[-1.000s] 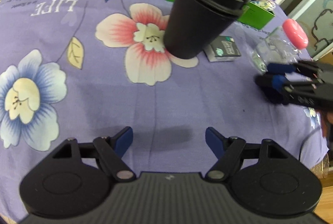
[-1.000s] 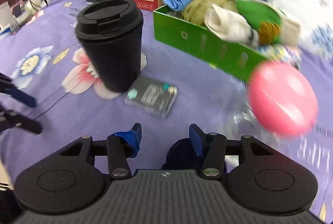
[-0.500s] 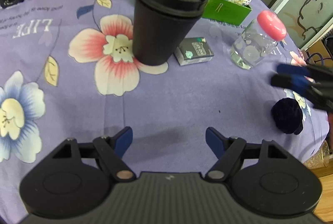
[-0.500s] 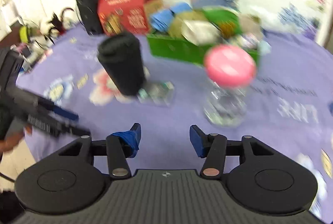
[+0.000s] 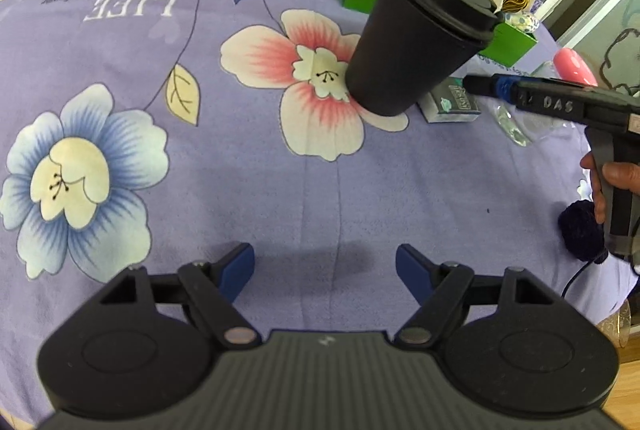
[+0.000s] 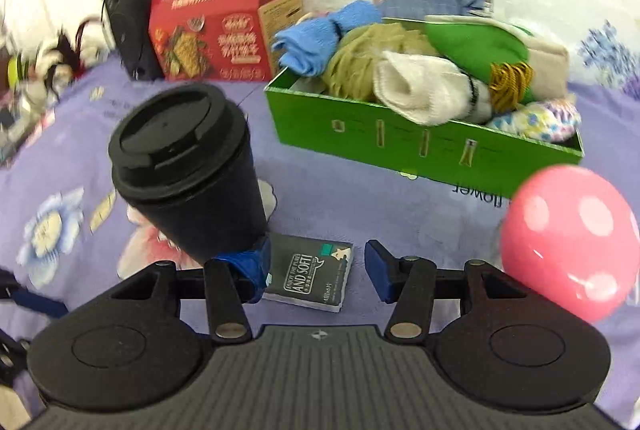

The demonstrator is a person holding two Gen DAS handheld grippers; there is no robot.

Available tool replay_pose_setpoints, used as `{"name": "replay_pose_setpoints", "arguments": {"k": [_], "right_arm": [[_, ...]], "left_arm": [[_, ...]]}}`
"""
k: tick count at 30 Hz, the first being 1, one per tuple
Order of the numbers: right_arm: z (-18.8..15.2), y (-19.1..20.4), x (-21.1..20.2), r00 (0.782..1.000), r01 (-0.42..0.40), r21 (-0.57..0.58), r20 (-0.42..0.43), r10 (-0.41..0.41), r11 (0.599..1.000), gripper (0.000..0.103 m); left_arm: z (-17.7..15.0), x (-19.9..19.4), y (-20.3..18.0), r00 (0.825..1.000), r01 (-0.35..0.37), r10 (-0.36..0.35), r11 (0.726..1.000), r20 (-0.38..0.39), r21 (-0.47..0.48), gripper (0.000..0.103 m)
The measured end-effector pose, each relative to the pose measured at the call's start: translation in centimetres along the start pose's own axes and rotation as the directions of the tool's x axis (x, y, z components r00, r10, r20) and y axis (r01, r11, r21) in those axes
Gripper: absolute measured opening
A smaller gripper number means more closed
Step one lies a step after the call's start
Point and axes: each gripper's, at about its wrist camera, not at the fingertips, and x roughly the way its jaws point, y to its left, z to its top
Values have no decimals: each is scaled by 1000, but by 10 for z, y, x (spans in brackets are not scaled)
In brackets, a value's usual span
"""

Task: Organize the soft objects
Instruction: 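Grasp the dark tissue pack with the left gripper while the right gripper grasps the purple scrunchie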

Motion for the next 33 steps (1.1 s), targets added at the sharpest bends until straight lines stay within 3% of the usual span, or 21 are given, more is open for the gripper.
{"name": "replay_pose_setpoints", "arguments": {"k": [4,9,13,16,21,26,29,31,33], "right_arm": [[19,10,5,984,-135,-181,-137,111,974,37],[42,26,12,968,-201,-419,-226,113,885,37],[51,30,33,940,-280,-494,-314,131,823,37],[47,32,46,937,-283,-521,-329,116,806,37],[35,27,47,930,-277,-416,-344,132,866,42],[-2,16,11,895,-306,-169,-388,222,937,44],[-32,10,-17,874,-351,-20,-367,320,936,42],[-44,5,-45,911,-324,19,-265,317,946,42],[-48,-7,-77,959,-248,48,-131,252,968,43]], "left_arm": [[0,0,2,1000,12,-12,1000,5,14,79],[0,-1,6,1000,24,-24,1000,12,3,79],[0,-1,7,1000,11,-11,1000,15,6,79],[0,-1,7,1000,6,-6,1000,12,7,79],[2,-1,4,1000,-23,22,999,14,24,79],[3,-4,-1,1000,-24,24,999,18,33,79],[2,-7,-14,1000,-9,7,998,22,67,79],[0,-9,-29,1000,8,-10,994,21,113,79],[-2,-11,-48,1000,20,-24,984,19,175,79]]}}
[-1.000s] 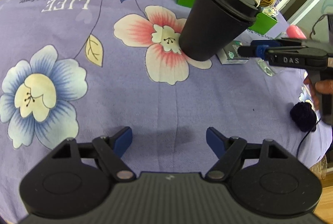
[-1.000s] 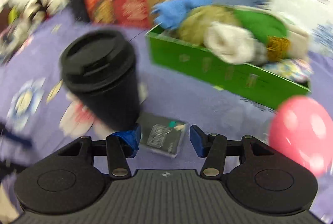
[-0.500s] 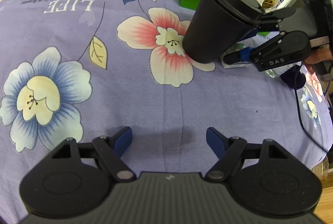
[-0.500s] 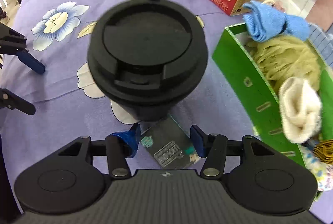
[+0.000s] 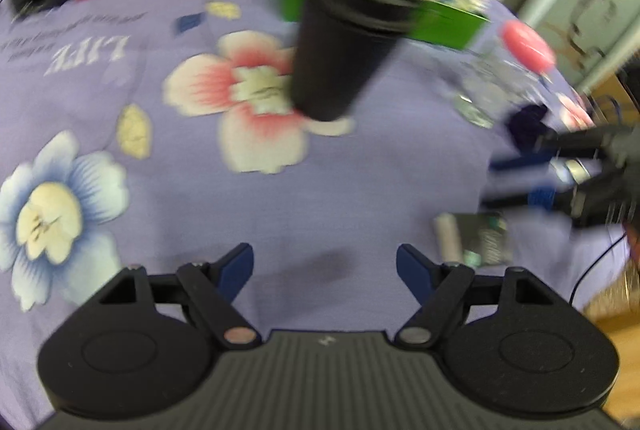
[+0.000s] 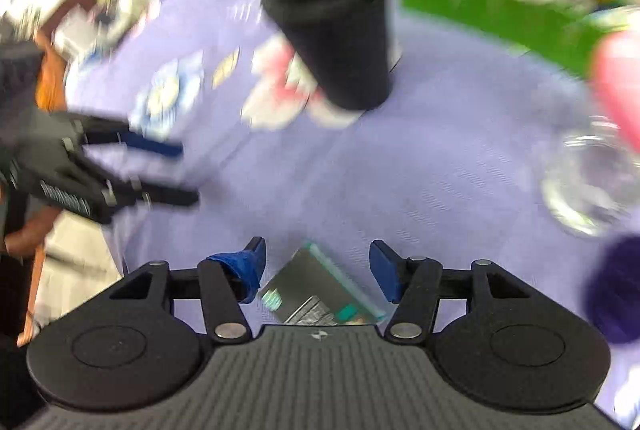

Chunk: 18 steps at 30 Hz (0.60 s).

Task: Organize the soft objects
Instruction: 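Grasp the dark tissue pack with the left gripper while the right gripper grasps the purple scrunchie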

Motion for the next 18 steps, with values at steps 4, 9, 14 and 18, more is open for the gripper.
{"name": "replay_pose_setpoints", "arguments": {"k": [4,9,14,18], "right_arm": [[-28,-33,-66,963,63,201,246,-112,978,43],[-70,-77,-85,920,196,359,255,-298,912,44],[-83,-95,-76,899,274,352,237,-368,895,44],[-71,-96,-59,890,333,251,235,-391,909,45]], "left_arm": [[1,2,-46,998,64,-64,991,-5,120,80],[3,24,-94,989,151,-144,967,-45,206,81],[9,55,-115,994,95,-85,980,-62,173,81],[10,71,-122,996,38,-24,982,-81,187,82]]}}
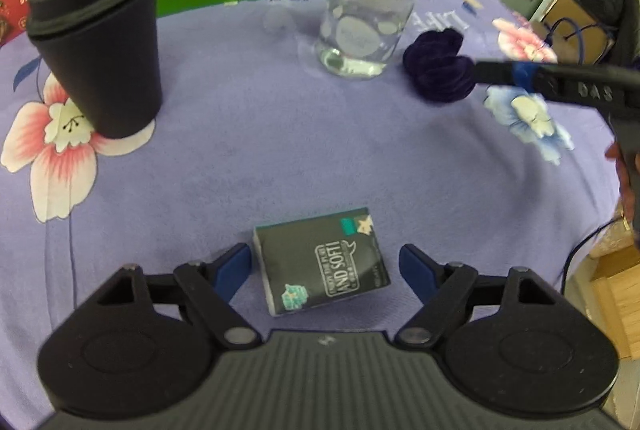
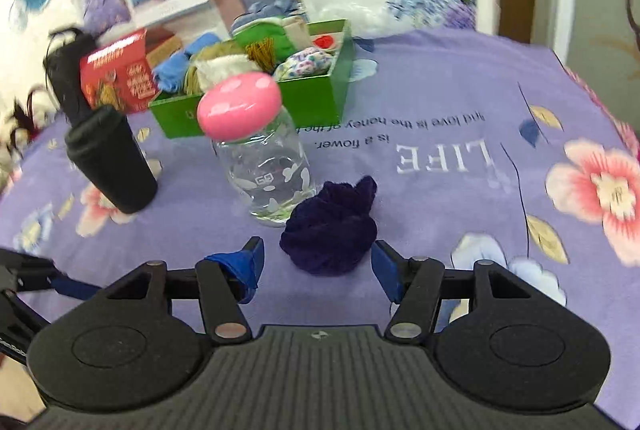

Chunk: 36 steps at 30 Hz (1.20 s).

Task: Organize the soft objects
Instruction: 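Grasp the dark tissue pack with the left gripper while the right gripper grasps the purple scrunchie, then carry the tissue pack and scrunchie into the green box and open both grippers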

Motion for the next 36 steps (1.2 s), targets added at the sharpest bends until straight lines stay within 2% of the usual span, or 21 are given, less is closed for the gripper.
{"name": "replay_pose_setpoints", "arguments": {"k": [2,5,7,9,11,12,13,14,16,17,18,19,21,22,25,27,31,34,36], "right_arm": [[6,3,12,1000,17,-54,-2,-17,998,45],[13,7,37,996,83,-137,-31,-88,987,46],[15,4,50,998,46,-124,-40,-51,991,47],[15,6,66,992,59,-134,-99,-73,989,51],[10,2,76,992,24,-96,-121,-35,995,51],[8,-1,79,993,14,-52,-115,-20,999,53],[6,-1,79,996,22,-57,-88,-27,998,53],[4,1,80,996,28,-81,-77,-35,996,53],[-1,2,81,998,28,-100,-52,-33,995,55],[-2,1,81,998,26,-94,-46,-31,995,56],[-3,0,80,999,24,-86,-41,-28,996,56],[-3,-1,79,999,18,-84,-42,-22,996,56],[-4,-2,75,999,23,-72,-28,-25,997,46],[-5,-1,70,1000,21,-61,-19,-22,998,44],[-14,1,42,1000,4,-49,12,-4,999,43],[-15,7,18,999,-7,-69,39,10,998,43],[12,10,-23,992,-21,-92,123,32,996,43],[58,8,-29,983,-24,-126,180,46,992,43],[96,8,-17,977,-26,-149,204,56,988,44]], "left_arm": [[1,3,-3,1000,-19,19,1000,-2,19,82],[0,5,-1,1000,-23,23,999,-5,28,85],[1,8,0,1000,-9,10,1000,-6,29,94],[0,12,-3,1000,-20,21,999,-9,37,95],[-1,13,-6,999,-35,35,998,0,53,95],[-1,13,-6,999,-38,38,998,6,46,95],[-1,13,-5,999,-38,38,998,9,40,95],[-1,13,-5,999,-38,38,999,10,34,94],[-1,11,-3,998,-54,54,998,19,20,80],[-1,9,-1,998,-65,64,998,23,18,67],[0,7,1,998,-60,60,998,23,9,63],[1,5,5,998,-49,49,999,24,-10,64],[0,0,13,999,-29,30,998,23,-53,64],[-1,-5,16,999,-26,28,997,24,-71,64],[-4,-20,21,999,-31,34,996,37,-82,64],[1,-33,24,999,0,4,996,46,-84,64],[37,-71,33,989,61,-53,996,136,-58,64],[87,-98,47,972,30,-21,999,233,-34,64],[128,-108,59,955,-27,34,999,294,-27,65]]}}
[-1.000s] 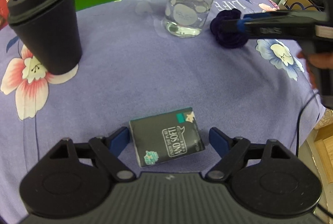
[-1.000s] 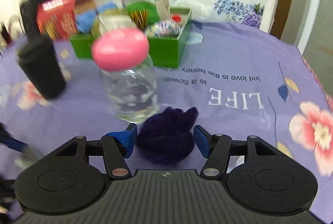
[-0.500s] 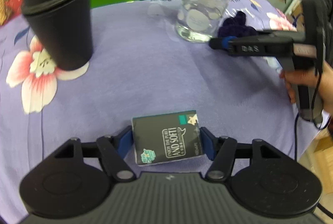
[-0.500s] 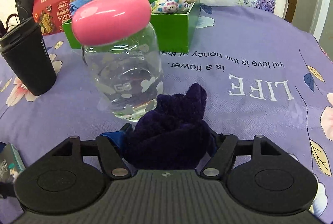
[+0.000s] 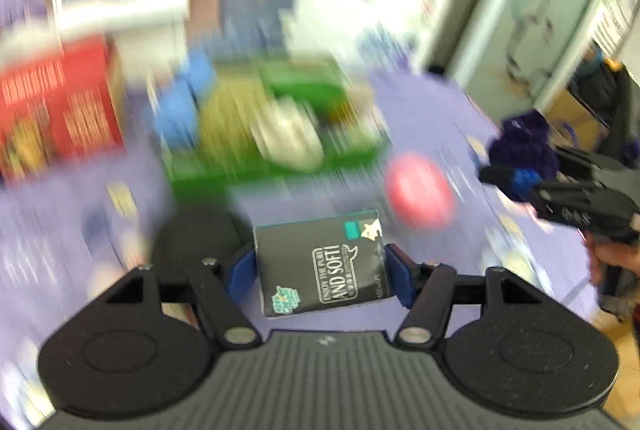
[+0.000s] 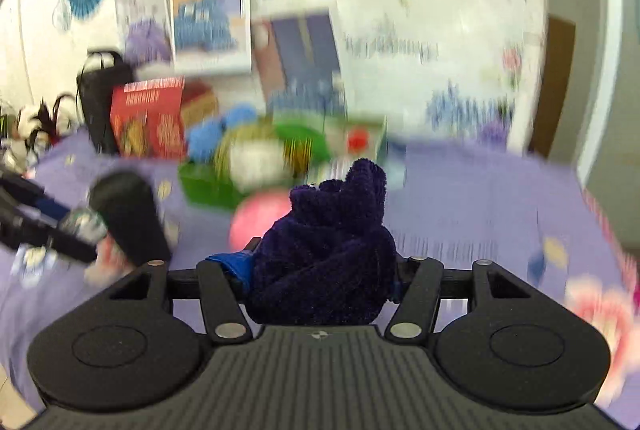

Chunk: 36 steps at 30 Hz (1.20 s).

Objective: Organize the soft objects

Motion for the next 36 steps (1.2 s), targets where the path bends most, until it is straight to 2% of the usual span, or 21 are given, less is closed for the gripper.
{"name": "replay_pose_setpoints", "arguments": {"k": [2,7,11,14,15,20,25,30,36], "right_arm": [[32,-4,30,1000,-9,-12,0,9,1000,44],[92,-19,118,998,-37,24,-53,38,999,44],[112,-27,179,986,-75,95,-140,88,993,46],[114,-28,215,971,-80,143,-214,110,986,46],[115,-29,221,970,-67,154,-221,101,986,46],[121,-25,208,986,-75,140,-141,95,987,47],[118,-18,181,987,-71,94,-139,83,993,48],[108,-8,138,988,-41,31,-145,46,999,48],[96,3,65,993,-5,7,-115,6,1000,49]], "left_arm": [[43,12,12,998,-45,44,999,39,11,65],[128,64,41,992,-112,112,994,54,-9,65],[160,109,62,991,-133,133,990,9,-38,66],[167,135,70,982,-187,187,982,-10,-33,86],[169,141,71,977,-211,210,977,-14,-27,86],[165,142,71,971,-239,239,971,-7,-9,92],[155,121,58,973,-231,231,973,17,10,92],[133,78,23,975,-211,209,977,74,27,92],[94,13,-29,975,-170,162,985,155,39,94]]}}
